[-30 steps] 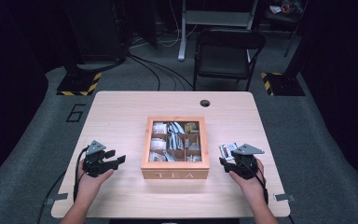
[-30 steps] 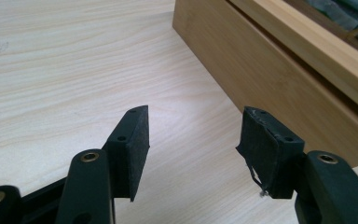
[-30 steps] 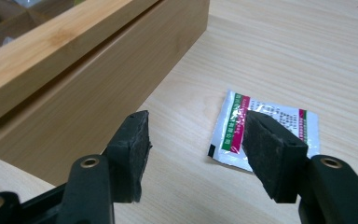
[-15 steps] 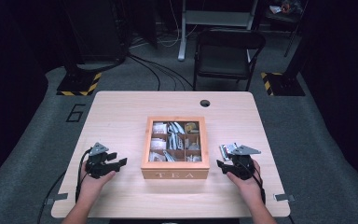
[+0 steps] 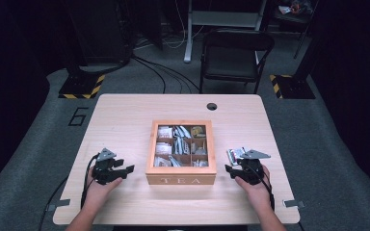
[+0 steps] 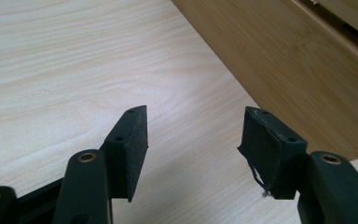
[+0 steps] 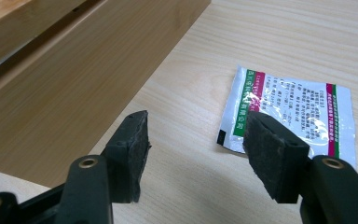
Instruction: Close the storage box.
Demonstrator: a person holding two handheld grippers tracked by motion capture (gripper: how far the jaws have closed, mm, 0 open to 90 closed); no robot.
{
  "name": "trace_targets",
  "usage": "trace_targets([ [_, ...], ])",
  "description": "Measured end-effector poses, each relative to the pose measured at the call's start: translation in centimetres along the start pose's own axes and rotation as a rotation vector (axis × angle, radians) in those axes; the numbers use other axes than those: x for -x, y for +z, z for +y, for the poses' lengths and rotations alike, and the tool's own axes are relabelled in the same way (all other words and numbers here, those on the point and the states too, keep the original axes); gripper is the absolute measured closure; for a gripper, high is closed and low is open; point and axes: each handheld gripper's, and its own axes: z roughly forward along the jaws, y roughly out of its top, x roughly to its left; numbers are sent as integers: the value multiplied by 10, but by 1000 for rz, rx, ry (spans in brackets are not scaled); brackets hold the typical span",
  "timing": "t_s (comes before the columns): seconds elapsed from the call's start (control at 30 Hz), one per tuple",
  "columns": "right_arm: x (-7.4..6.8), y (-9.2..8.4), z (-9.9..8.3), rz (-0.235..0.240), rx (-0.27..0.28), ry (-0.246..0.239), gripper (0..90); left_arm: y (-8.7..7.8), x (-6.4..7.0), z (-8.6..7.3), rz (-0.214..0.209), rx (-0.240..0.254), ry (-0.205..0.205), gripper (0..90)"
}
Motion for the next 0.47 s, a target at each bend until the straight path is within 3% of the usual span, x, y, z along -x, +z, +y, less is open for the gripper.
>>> trace_targets([
  [0.3, 1, 1, -1, 0, -6, -7, 394, 4, -3, -1, 7, -17, -2, 393],
  [0.47, 1, 3, -1, -27, -8, -20, 375, 6, -7, -3, 18, -14, -8, 374],
])
